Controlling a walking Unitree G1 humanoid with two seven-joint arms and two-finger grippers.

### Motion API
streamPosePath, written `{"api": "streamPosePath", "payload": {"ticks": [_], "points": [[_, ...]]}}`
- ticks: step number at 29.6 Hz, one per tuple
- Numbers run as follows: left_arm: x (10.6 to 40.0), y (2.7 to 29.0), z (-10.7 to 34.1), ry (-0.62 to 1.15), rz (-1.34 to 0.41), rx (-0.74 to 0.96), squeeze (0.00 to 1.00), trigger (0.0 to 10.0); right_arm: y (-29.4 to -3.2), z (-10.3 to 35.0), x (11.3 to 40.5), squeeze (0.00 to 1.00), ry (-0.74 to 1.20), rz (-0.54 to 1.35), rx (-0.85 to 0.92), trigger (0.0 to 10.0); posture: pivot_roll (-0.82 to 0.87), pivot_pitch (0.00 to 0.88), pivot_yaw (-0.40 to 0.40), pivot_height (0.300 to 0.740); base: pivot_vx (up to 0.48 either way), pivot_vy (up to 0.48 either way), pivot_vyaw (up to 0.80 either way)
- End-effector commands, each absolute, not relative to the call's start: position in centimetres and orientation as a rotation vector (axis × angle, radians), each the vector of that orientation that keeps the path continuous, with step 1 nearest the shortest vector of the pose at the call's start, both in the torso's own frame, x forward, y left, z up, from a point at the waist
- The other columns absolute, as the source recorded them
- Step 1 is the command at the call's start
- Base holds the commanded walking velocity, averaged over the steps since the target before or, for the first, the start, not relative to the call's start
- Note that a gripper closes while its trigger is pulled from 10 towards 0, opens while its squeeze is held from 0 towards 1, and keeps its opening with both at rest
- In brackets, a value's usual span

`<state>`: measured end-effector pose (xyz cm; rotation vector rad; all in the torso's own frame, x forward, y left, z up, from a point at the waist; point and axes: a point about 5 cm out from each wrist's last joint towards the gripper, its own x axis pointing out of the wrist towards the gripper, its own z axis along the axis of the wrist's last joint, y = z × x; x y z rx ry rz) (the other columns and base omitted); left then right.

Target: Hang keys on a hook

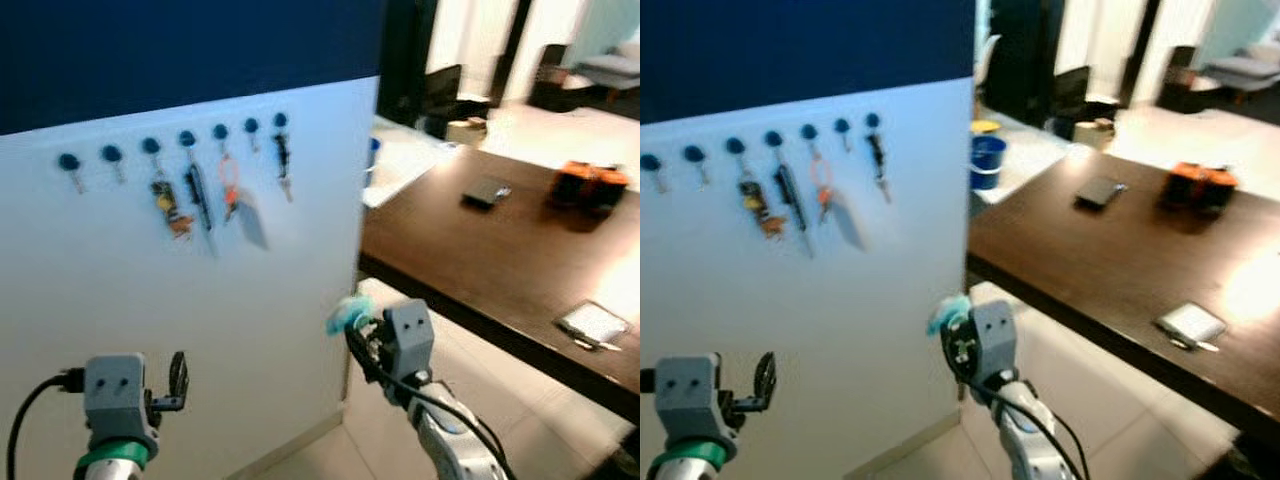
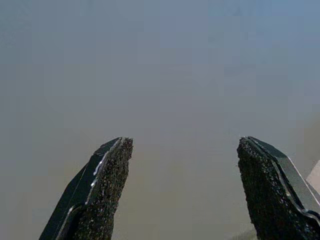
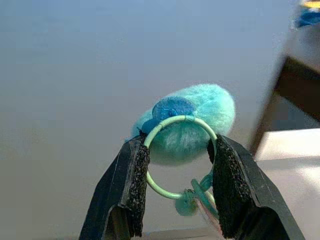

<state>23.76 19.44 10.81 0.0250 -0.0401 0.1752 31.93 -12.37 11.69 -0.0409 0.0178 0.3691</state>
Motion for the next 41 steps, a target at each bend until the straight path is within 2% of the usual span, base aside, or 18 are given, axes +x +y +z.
{"api": "streamPosePath", "payload": {"ticks": [1,14,21,31,34,41], "points": [[23.8,19.6,10.8,-0.032,0.18,0.033,0.0,10.0,-12.4,11.5,31.9,0.0,0.023,0.362,-0.032,10.0,-0.18,0.0,0.093,0.74,0.0,0.0,0.8],[24.9,19.8,11.5,-0.052,0.216,0.06,0.0,10.0,-12.3,12.4,32.8,0.0,-0.007,0.348,-0.027,10.0,-0.2,0.0,0.096,0.74,0.0,0.0,0.8],[24.3,20.7,11.4,-0.043,0.247,0.051,0.0,10.0,-11.9,12.4,32.9,0.0,-0.01,0.352,-0.019,10.0,-0.19,0.0,0.102,0.74,0.0,0.0,0.8],[23.7,20.7,11.1,-0.027,0.256,0.046,0.0,10.0,-12.0,11.8,32.7,0.0,0.011,0.357,-0.014,10.0,-0.15,0.0,0.098,0.74,0.0,0.0,0.8],[23.5,20.6,11.1,-0.02,0.246,0.047,0.0,10.0,-11.9,11.4,32.5,0.0,0.038,0.361,0.051,10.0,-0.15,0.0,0.106,0.74,0.0,0.0,0.0],[23.2,20.6,10.7,-0.006,0.237,0.04,0.0,10.0,-12.9,10.3,31.5,0.0,0.078,0.351,0.054,10.0,-0.17,0.0,0.129,0.74,0.0,0.0,0.0]]}}
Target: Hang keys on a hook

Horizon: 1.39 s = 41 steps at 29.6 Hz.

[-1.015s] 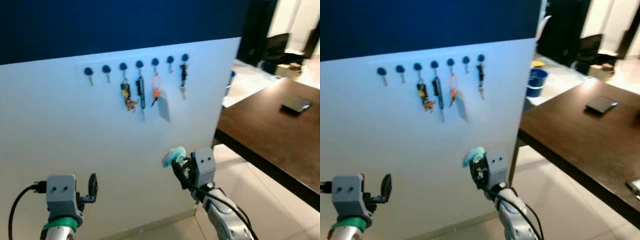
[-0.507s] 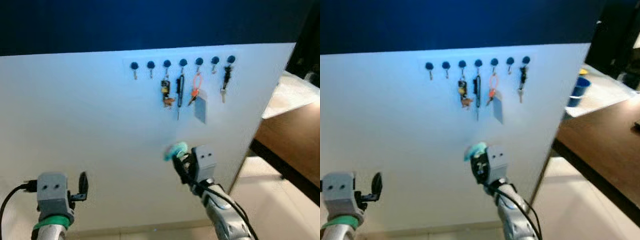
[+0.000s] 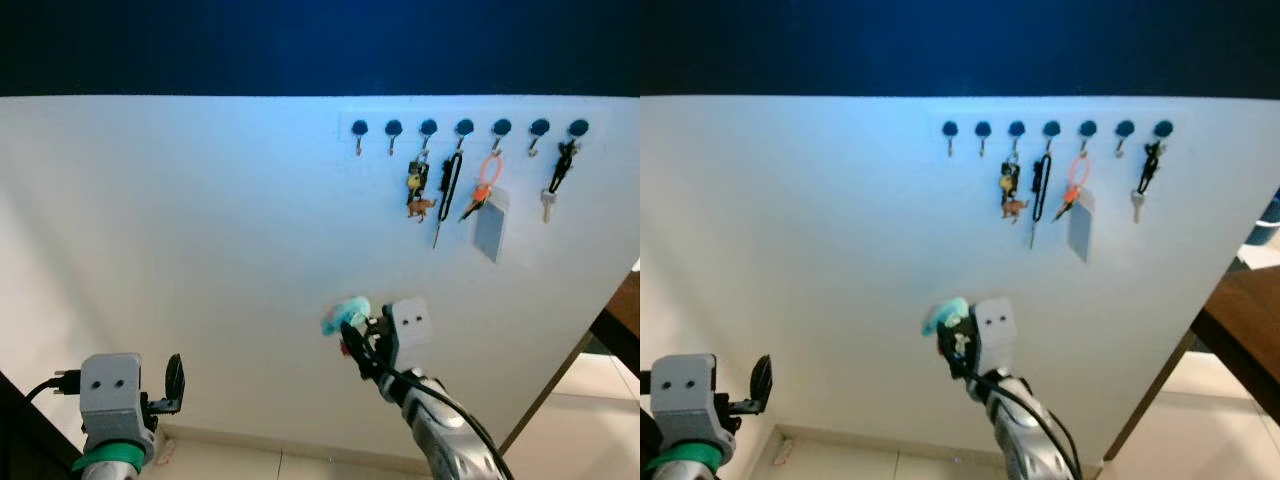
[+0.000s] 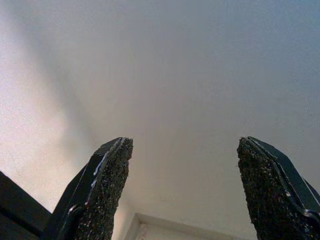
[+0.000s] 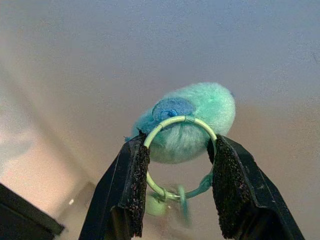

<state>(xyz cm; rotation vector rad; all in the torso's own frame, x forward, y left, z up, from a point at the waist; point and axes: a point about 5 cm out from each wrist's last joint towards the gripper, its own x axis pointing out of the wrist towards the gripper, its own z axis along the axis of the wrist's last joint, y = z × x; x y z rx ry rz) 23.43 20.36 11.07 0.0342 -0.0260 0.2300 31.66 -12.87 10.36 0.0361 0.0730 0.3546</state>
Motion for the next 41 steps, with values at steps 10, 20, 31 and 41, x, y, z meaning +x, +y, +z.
{"api": "streamPosePath", "payload": {"ticks": [10,20,31,41], "points": [[24.5,19.6,11.1,-0.018,0.179,0.04,0.0,10.0,-14.3,10.1,31.0,0.0,0.097,0.252,0.09,10.0,-0.19,0.007,0.144,0.74,0.0,0.0,-0.4],[24.7,19.8,11.4,-0.035,0.192,0.033,0.0,10.0,-13.4,10.5,31.1,0.0,0.088,0.29,0.082,10.0,-0.18,0.01,0.127,0.74,0.0,0.0,-0.24],[24.5,18.9,11.2,-0.037,0.17,-0.021,0.0,10.0,-14.6,10.8,31.0,0.0,0.085,0.253,0.075,10.0,-0.21,0.019,0.134,0.74,0.0,-0.375,0.0],[24.4,19.9,11.0,0.001,0.215,-0.07,0.0,10.0,-14.2,10.8,31.0,0.0,0.095,0.267,0.076,10.0,-0.2,0.022,0.113,0.74,0.0,-0.048,0.0]]}}
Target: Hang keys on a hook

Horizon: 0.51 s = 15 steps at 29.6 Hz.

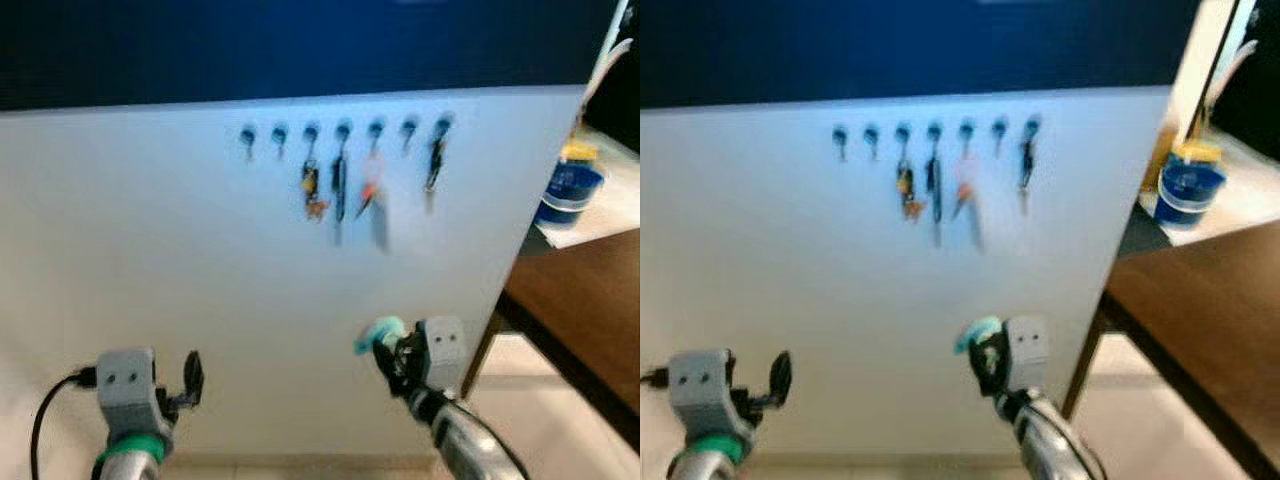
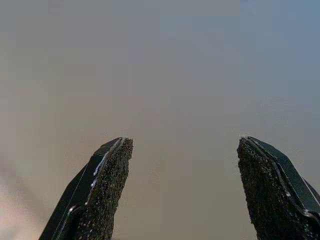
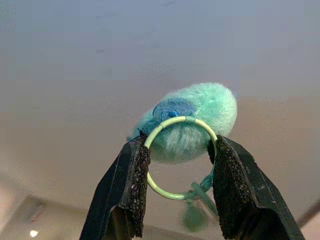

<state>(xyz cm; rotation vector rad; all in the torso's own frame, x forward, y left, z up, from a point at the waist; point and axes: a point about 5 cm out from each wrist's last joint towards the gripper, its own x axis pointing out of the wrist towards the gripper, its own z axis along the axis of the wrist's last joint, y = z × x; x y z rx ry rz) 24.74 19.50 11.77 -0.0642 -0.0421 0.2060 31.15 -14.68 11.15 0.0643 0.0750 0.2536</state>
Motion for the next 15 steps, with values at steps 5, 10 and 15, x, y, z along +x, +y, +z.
{"api": "streamPosePath", "payload": {"ticks": [5,10,15], "points": [[24.57,19.85,11.07,0.001,0.198,-0.041,0.0,10.0,-14.04,10.87,31.17,0.0,0.095,0.277,0.073,10.0,-0.2,0.023,0.11,0.74,0.0,0.48,0.0],[24.87,19.8,10.95,0.0,0.201,-0.021,0.0,10.0,-14.36,11.02,31.18,0.0,0.09,0.266,0.071,10.0,-0.22,0.017,0.122,0.74,0.0,0.192,0.0],[25.08,19.4,11.13,-0.01,0.181,-0.026,0.0,10.0,-14.71,10.86,30.91,0.0,0.094,0.253,0.07,10.0,-0.22,0.016,0.127,0.74,0.0,0.0,0.0]]}}
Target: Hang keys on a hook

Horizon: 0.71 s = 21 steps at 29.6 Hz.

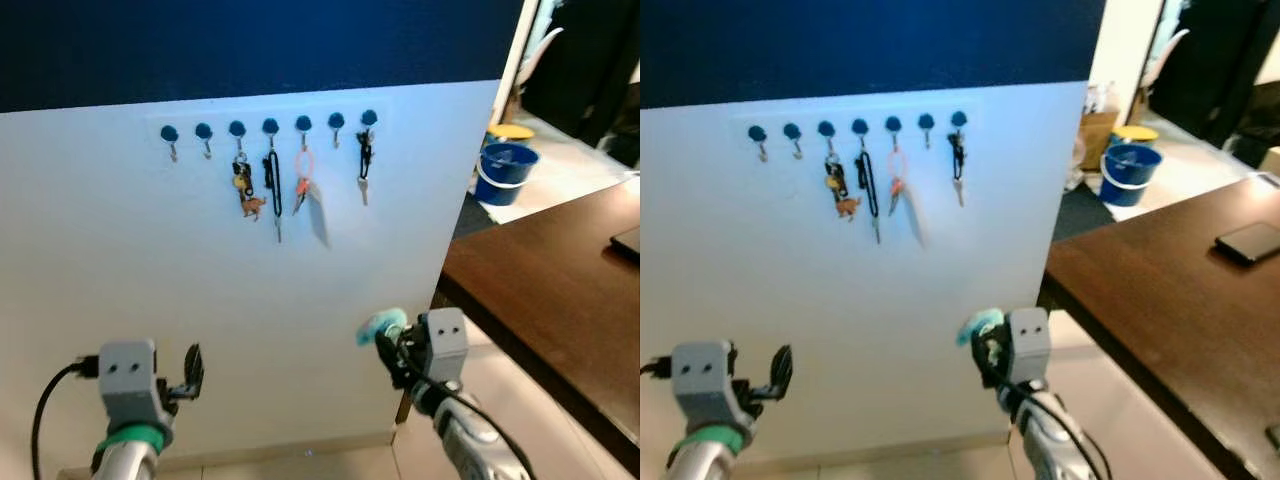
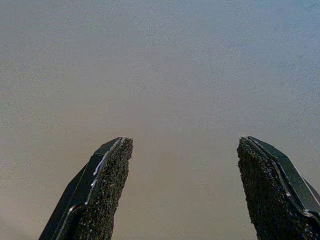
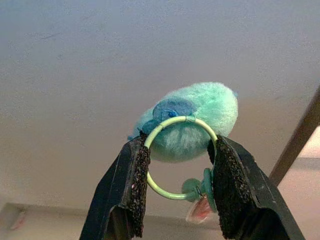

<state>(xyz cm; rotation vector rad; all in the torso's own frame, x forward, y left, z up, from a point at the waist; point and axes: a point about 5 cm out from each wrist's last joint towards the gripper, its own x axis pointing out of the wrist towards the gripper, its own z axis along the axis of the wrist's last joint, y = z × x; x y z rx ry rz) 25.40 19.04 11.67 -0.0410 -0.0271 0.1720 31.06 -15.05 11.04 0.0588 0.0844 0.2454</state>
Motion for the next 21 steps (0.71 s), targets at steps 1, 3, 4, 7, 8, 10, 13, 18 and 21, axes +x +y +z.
{"api": "streamPosePath", "payload": {"ticks": [1,3,4,7,8,10,13,18,21], "points": [[25.1,19.4,11.2,-0.018,0.177,-0.026,0.0,10.0,-14.7,10.8,30.9,0.0,0.093,0.252,0.071,10.0,-0.22,0.016,0.127,0.74,0.0,0.0,0.0],[25.0,19.3,11.3,-0.026,0.176,-0.029,0.0,10.0,-14.7,10.9,30.8,0.0,0.093,0.252,0.072,10.0,-0.22,0.016,0.127,0.74,0.0,0.0,0.0],[25.0,19.3,11.3,-0.026,0.179,-0.026,0.0,10.0,-14.7,10.9,30.8,0.0,0.092,0.252,0.073,10.0,-0.22,0.016,0.127,0.74,0.0,0.0,0.0],[24.7,19.4,11.3,-0.036,0.185,-0.012,0.0,10.0,-14.5,11.1,30.8,0.0,0.073,0.259,0.082,10.0,-0.22,0.017,0.13,0.74,0.0,0.0,0.0],[24.7,19.4,11.3,-0.036,0.185,-0.012,0.0,10.0,-14.5,11.1,30.8,0.0,0.073,0.259,0.082,10.0,-0.22,0.017,0.13,0.74,0.0,0.0,0.0],[24.5,19.5,11.3,-0.039,0.19,-0.015,0.0,10.0,-14.3,11.4,30.8,0.0,0.051,0.27,0.081,10.0,-0.22,0.013,0.129,0.74,0.0,0.0,0.0],[24.3,19.7,11.2,-0.037,0.206,-0.005,0.0,10.0,-13.4,12.2,30.9,0.0,0.004,0.332,0.078,10.0,-0.21,0.009,0.115,0.74,0.0,0.0,0.0],[24.0,20.3,11.2,-0.038,0.242,-0.009,0.0,10.0,-10.3,14.9,30.7,0.0,-0.093,0.548,0.11,10.0,-0.21,0.01,0.117,0.74,0.0,0.0,0.0],[23.9,20.7,11.1,-0.036,0.26,-0.02,0.0,10.0,-8.1,16.7,30.4,0.0,-0.144,0.703,0.076,10.0,-0.21,0.01,0.117,0.74,0.0,0.0,0.0]]}}
